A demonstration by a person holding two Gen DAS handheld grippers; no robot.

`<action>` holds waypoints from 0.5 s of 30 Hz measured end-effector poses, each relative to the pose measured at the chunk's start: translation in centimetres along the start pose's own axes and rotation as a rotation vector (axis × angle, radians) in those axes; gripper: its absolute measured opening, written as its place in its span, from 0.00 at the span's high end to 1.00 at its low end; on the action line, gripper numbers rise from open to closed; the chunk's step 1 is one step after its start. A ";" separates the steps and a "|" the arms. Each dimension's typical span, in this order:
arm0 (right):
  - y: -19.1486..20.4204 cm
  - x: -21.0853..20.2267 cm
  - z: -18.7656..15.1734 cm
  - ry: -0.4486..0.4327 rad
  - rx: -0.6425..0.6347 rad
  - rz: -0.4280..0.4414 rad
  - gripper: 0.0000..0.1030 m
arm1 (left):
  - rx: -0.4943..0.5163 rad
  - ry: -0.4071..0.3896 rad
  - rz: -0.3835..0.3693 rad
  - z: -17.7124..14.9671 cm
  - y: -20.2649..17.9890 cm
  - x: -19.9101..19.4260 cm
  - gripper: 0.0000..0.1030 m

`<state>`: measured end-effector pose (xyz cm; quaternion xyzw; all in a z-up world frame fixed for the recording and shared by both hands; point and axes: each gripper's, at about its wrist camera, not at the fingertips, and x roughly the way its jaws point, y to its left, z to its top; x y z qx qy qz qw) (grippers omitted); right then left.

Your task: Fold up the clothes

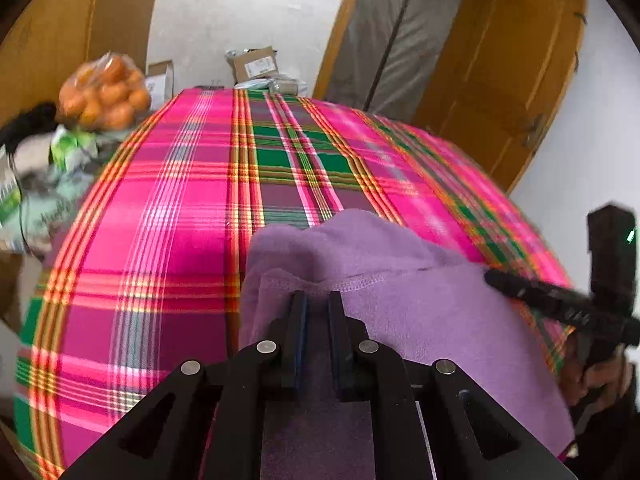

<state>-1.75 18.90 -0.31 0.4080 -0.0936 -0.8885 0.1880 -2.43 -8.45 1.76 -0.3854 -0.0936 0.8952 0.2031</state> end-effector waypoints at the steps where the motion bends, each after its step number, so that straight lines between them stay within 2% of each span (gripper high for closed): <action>1: 0.3 0.2 0.0 0.004 -0.013 -0.011 0.81 | -0.021 0.000 -0.021 -0.1 0.3 0.0 0.91; 4: 0.7 0.3 0.1 0.004 -0.034 -0.031 0.81 | -0.082 -0.003 -0.082 -0.1 1.4 0.0 0.92; 7: 0.6 -0.8 -0.3 -0.013 -0.006 -0.027 0.81 | -0.135 -0.028 -0.108 -0.6 2.0 -2.1 0.94; 11: 1.6 -4.3 -1.6 -0.070 -0.035 -0.020 0.81 | -0.132 -0.121 -0.086 -3.1 2.2 -6.8 0.94; 15: 3.4 -6.8 -3.7 -0.112 -0.075 0.016 0.81 | -0.071 -0.131 -0.059 -5.7 1.1 -8.2 0.94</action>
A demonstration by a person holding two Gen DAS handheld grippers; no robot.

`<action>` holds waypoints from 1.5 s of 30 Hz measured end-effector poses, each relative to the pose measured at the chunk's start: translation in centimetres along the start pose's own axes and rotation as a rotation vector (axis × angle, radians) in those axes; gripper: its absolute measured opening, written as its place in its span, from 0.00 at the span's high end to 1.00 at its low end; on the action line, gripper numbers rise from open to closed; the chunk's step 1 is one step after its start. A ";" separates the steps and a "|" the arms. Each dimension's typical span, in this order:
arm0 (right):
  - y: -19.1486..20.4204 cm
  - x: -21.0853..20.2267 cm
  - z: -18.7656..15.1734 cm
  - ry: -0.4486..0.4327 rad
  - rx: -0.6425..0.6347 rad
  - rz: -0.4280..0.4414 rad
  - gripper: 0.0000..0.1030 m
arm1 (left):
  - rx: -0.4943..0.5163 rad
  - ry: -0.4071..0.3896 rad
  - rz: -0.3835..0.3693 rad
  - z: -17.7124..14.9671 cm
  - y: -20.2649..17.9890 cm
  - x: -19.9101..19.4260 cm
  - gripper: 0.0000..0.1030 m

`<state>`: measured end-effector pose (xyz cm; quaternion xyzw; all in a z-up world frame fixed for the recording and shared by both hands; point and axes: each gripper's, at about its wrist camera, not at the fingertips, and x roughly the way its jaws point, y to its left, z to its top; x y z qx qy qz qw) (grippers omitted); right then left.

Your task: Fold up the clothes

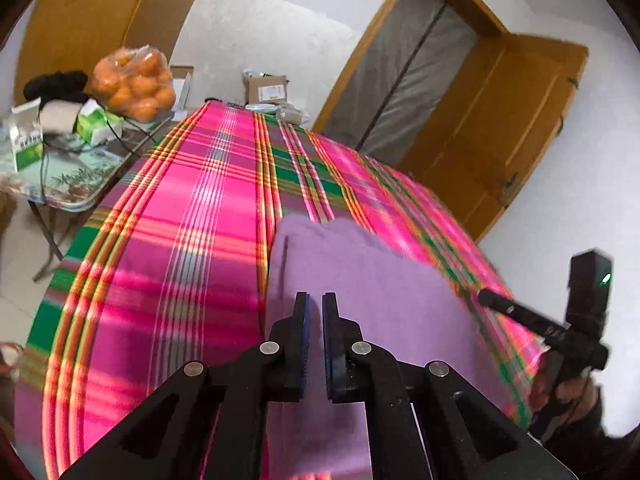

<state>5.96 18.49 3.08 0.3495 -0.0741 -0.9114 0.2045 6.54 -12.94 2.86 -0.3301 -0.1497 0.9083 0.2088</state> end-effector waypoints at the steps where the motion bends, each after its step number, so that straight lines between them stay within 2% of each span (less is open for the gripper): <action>1: 0.7 -0.2 -0.6 0.004 -0.012 0.004 0.81 | 0.006 0.008 0.006 -0.5 -0.1 0.1 0.94; 5: 3.1 -0.2 -3.3 0.033 -0.067 0.022 0.81 | 0.018 0.044 0.037 -2.8 -0.3 0.7 0.95; 7: 3.7 0.3 -4.3 0.057 -0.108 -0.005 0.81 | 0.034 0.027 0.043 -3.1 -0.5 0.6 0.94; 9: 3.7 -0.1 -4.6 0.041 -0.131 -0.018 0.81 | 0.011 0.035 0.030 -3.0 -0.4 0.3 0.94; 13: 3.6 -2.1 -5.3 0.007 -0.119 -0.003 0.81 | 0.029 -0.009 0.032 -3.2 -0.6 -1.8 0.94; 15: 3.7 -2.9 -5.9 -0.003 -0.129 0.004 0.81 | 0.030 0.002 0.038 -3.8 -0.2 -1.7 0.94; 19: 3.8 -2.3 -7.3 0.032 -0.132 0.009 0.81 | 0.021 -0.002 0.034 -4.8 -0.1 -1.6 0.95; 22: 3.9 -2.9 -7.4 0.030 -0.119 0.007 0.81 | 0.008 -0.002 0.017 -5.1 -0.3 -2.4 0.94; 25: 4.4 -4.0 -7.7 0.009 -0.135 0.023 0.81 | 0.011 -0.006 0.035 -6.0 -0.3 -3.6 0.94; 29: 4.3 -3.4 -8.5 0.076 -0.151 0.013 0.82 | -0.021 -0.008 0.060 -6.6 0.3 -4.3 0.94; 37: 3.1 -5.6 -7.9 0.035 -0.147 0.024 0.86 | 0.015 -0.057 0.068 -5.1 -0.8 -4.8 0.94; 39: 3.3 -5.3 -7.7 0.033 -0.153 0.049 0.86 | 0.022 -0.025 0.068 -4.8 -0.8 -3.5 0.94; 41: 3.2 -4.1 -8.1 0.086 -0.161 0.053 0.86 | 0.029 0.027 0.077 -5.0 -0.7 -2.1 0.95; 43: 2.9 -3.1 -8.4 0.128 -0.160 0.063 0.86 | 0.040 0.036 0.076 -4.9 -0.9 -2.0 0.95; 45: 2.0 -3.4 -7.5 0.099 -0.121 0.085 0.86 | 0.035 0.036 0.065 -4.3 -0.9 -2.3 0.95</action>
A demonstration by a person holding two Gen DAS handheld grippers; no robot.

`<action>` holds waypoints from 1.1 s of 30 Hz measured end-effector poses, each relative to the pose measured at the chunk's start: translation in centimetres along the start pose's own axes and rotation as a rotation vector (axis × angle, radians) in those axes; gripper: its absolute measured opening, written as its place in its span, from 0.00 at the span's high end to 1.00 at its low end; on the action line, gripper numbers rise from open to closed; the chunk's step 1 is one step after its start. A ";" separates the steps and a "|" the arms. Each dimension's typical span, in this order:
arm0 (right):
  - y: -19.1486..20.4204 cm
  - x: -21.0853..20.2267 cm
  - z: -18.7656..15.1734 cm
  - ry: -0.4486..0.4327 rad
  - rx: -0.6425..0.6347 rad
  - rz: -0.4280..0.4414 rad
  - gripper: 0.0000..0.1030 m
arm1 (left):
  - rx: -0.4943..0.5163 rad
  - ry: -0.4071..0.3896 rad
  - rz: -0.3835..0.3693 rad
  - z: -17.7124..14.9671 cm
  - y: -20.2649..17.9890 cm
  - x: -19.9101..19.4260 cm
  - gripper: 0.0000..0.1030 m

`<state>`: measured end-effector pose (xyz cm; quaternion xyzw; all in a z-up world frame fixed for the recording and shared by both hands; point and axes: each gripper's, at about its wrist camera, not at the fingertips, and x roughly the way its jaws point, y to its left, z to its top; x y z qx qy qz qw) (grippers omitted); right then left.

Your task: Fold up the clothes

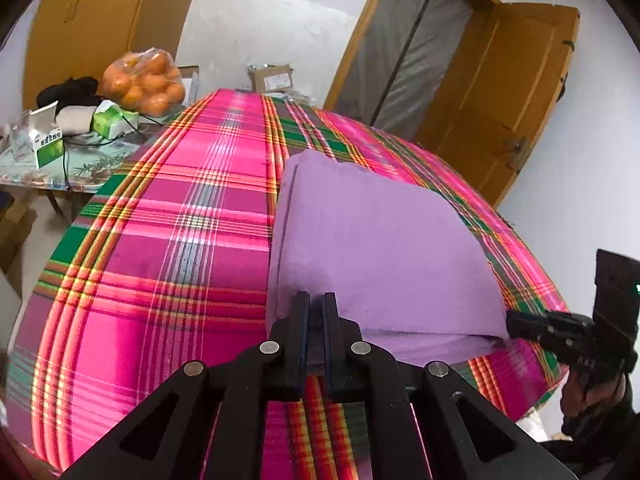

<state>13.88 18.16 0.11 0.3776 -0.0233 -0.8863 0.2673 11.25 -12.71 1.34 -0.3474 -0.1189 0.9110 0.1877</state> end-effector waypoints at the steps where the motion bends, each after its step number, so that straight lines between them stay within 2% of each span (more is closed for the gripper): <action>1: -0.4 -0.3 0.5 -0.017 0.015 0.003 0.86 | 0.000 -0.005 -0.007 0.5 0.0 -0.2 0.95; 4: -1.5 -0.7 2.4 -0.070 0.051 0.006 0.86 | 0.046 -0.042 0.009 3.0 -0.5 -0.2 0.94; 7: -2.4 -0.2 4.8 -0.102 0.087 0.002 0.86 | 0.090 -0.045 0.024 5.5 -1.2 1.2 0.94; 11: -3.2 1.2 7.2 -0.102 0.098 -0.020 0.86 | 0.141 -0.009 0.044 8.5 -1.6 4.5 0.93; 14: -3.8 2.7 8.6 -0.084 0.110 -0.020 0.86 | 0.142 0.037 0.059 10.0 -1.5 7.2 0.93; 20: -3.3 6.4 10.9 -0.040 0.075 -0.037 0.86 | 0.101 0.079 0.050 10.3 -0.4 9.9 0.93; 26: -3.4 10.8 11.8 0.033 0.041 -0.091 0.89 | 0.023 0.087 0.013 9.9 1.3 10.6 0.92; 30: -3.1 11.5 11.9 0.030 0.010 -0.110 0.89 | -0.020 0.090 -0.013 9.9 1.8 10.8 0.91; 33: -3.5 11.4 11.9 0.026 0.030 -0.090 0.89 | -0.035 0.088 -0.020 10.0 1.9 10.8 0.91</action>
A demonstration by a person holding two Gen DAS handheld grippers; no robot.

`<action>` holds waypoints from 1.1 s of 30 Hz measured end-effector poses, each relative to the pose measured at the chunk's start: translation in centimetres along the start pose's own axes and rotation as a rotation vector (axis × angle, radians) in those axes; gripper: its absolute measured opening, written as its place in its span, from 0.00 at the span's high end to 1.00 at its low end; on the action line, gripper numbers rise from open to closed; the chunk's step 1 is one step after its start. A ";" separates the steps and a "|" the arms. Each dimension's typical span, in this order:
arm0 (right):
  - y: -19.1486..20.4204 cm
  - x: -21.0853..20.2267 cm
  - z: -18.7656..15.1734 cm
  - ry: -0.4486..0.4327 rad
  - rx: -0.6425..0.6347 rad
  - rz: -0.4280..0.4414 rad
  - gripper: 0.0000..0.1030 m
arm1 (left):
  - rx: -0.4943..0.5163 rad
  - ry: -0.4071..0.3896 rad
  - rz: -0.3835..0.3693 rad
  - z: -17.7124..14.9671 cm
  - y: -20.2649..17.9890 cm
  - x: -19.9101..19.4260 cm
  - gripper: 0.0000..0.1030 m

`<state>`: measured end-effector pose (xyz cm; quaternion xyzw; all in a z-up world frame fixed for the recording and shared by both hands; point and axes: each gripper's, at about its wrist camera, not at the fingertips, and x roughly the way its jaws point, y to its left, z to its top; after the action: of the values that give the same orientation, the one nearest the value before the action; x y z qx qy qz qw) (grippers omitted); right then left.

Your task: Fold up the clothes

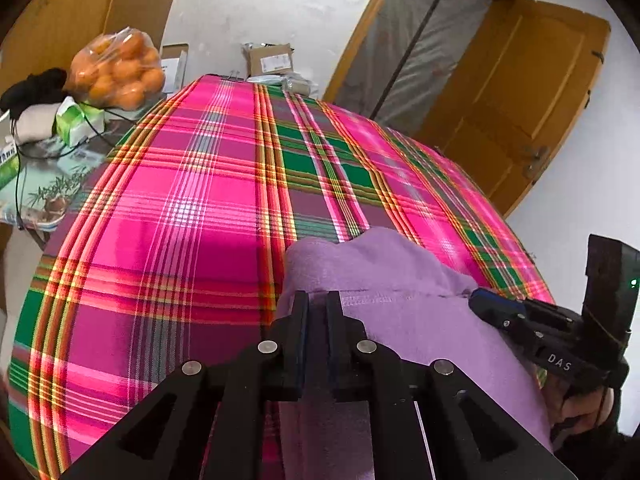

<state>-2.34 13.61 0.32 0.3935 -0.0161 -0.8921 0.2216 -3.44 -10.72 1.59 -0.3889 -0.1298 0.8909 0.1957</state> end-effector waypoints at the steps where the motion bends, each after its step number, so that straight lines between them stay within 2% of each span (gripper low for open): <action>1: -0.2 -0.1 0.0 -0.003 0.013 0.014 0.89 | 0.001 -0.005 0.004 -0.1 0.0 -0.3 0.90; 3: -0.7 -0.9 -0.1 -0.010 0.047 0.039 0.89 | 0.002 -0.014 0.012 -0.2 -0.1 -0.8 0.90; 7: -1.0 -3.7 -1.0 -0.049 0.056 0.039 0.89 | 0.009 -0.065 0.002 -1.4 -0.1 -3.5 0.90; 11: -1.8 -5.2 -2.1 -0.058 0.078 0.041 0.89 | -0.006 -0.078 0.008 -3.0 -0.2 -4.8 0.90; 16: -3.2 -3.9 -2.4 -0.021 0.119 0.040 0.89 | -0.031 -0.042 -0.005 -3.8 0.1 -4.1 0.90; 24: -4.1 -6.5 -2.2 -0.083 0.145 0.041 0.89 | -0.034 -0.070 -0.017 -5.3 -0.1 -6.3 0.90; 27: -4.2 -6.7 -2.7 -0.071 0.153 0.060 0.87 | -0.031 -0.067 -0.018 -6.2 0.0 -6.4 0.90; 33: -5.0 -4.3 -2.7 -0.013 0.184 0.059 0.87 | -0.052 -0.055 -0.017 -6.6 0.4 -6.3 0.90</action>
<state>0.21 20.26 0.41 0.4059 -0.1108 -0.8824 0.2106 5.25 -13.38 1.05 -0.3679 -0.1617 0.8959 0.1895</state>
